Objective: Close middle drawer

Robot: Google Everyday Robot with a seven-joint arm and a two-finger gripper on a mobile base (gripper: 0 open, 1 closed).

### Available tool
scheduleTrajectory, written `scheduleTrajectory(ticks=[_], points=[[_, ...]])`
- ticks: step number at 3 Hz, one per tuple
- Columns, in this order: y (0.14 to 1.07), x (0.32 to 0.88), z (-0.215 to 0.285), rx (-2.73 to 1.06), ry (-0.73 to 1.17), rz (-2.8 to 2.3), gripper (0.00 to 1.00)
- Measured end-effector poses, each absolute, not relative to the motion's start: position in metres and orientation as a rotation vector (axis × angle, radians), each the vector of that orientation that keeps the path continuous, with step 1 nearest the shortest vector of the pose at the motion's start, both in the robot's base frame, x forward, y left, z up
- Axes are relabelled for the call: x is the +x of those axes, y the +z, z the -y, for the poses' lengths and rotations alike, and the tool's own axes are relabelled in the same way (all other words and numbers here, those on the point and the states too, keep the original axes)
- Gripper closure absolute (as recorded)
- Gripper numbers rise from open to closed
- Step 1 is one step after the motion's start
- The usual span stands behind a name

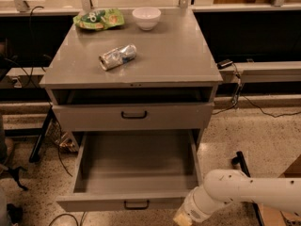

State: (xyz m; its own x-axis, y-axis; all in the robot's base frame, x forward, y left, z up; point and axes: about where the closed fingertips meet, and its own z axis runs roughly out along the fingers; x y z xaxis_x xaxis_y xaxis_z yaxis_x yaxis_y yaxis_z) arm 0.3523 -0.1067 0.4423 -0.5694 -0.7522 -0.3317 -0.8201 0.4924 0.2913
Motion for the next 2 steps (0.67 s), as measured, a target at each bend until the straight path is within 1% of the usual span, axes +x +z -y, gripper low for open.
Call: scheduleTrajectory(ticks=[1,2], points=[[0.429,0.392,0.079,-1.414,0.600,-2.462,1.00],[0.425,0.419,0.055,-1.436,0.592,-2.382,1.00]])
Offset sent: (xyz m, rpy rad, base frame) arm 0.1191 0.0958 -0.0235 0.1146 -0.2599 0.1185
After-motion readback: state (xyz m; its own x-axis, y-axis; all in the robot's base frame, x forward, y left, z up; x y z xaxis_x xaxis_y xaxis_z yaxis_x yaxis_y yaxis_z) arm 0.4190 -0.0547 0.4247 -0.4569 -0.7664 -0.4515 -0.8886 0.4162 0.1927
